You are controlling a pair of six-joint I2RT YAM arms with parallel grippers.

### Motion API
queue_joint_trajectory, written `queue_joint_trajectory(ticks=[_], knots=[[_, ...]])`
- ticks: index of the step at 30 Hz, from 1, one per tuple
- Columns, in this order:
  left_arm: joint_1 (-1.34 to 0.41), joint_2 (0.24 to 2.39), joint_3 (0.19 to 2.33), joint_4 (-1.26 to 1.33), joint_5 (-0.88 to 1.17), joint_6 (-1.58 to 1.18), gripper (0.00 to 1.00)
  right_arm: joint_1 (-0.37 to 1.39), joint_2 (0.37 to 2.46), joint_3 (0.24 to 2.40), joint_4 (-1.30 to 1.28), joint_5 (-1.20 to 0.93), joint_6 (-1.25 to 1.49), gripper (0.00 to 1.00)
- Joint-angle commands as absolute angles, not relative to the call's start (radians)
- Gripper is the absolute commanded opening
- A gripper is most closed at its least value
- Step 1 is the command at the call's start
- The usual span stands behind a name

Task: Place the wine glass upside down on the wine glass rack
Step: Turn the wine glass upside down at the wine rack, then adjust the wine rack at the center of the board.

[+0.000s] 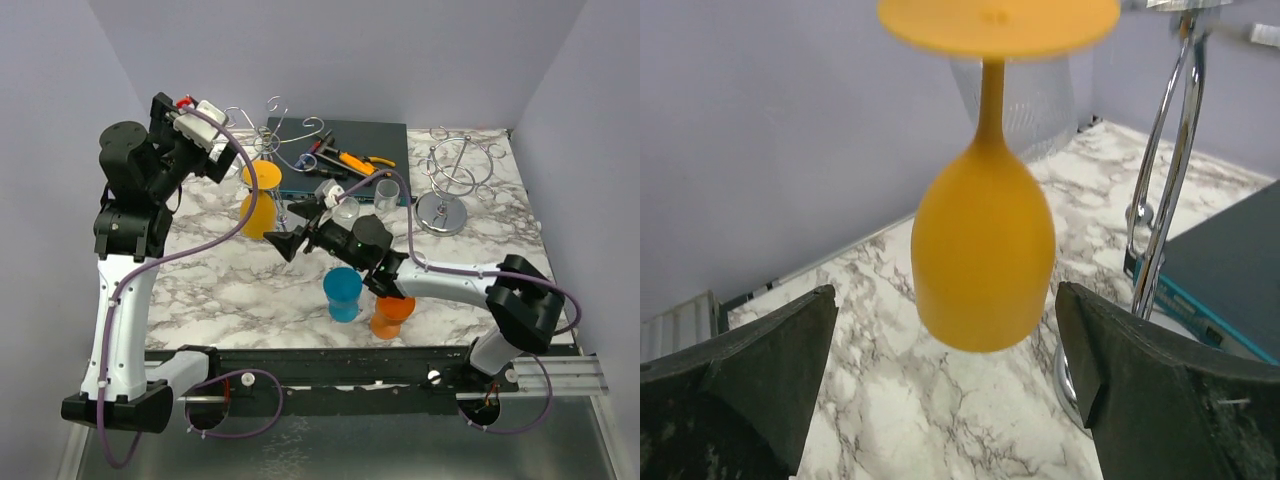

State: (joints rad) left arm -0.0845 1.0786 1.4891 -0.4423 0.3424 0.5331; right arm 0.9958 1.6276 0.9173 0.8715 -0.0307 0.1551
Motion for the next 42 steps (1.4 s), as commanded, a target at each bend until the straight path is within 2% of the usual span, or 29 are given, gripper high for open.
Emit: queue_joint_trajectory(ticks=[1,9,16,22,27,42], knots=[[-0.082,1.123,1.574,-0.458,0.283,0.42,0.99,1.002,1.566,1.023,0.627,-0.034,0.126,0.96],[-0.081,1.177,1.617,-0.51,0.289,0.379,0.99,0.986,1.493,1.164,0.395,-0.021,0.12,0.92],[-0.081,1.244,1.726,-0.577,0.418,0.296,0.99,0.941,1.467,1.398,0.124,0.062,0.136,0.88],[-0.095,1.313,1.771,-0.627,0.486,0.232,0.99,0.864,1.522,1.619,-0.09,0.129,0.167,0.87],[-0.134,1.389,1.81,-0.663,0.467,0.216,0.99,0.752,1.59,1.752,-0.205,0.107,0.219,0.82],[-0.271,1.496,1.838,-0.64,0.326,0.21,0.95,0.567,1.905,2.143,-0.401,-0.091,0.269,0.75]])
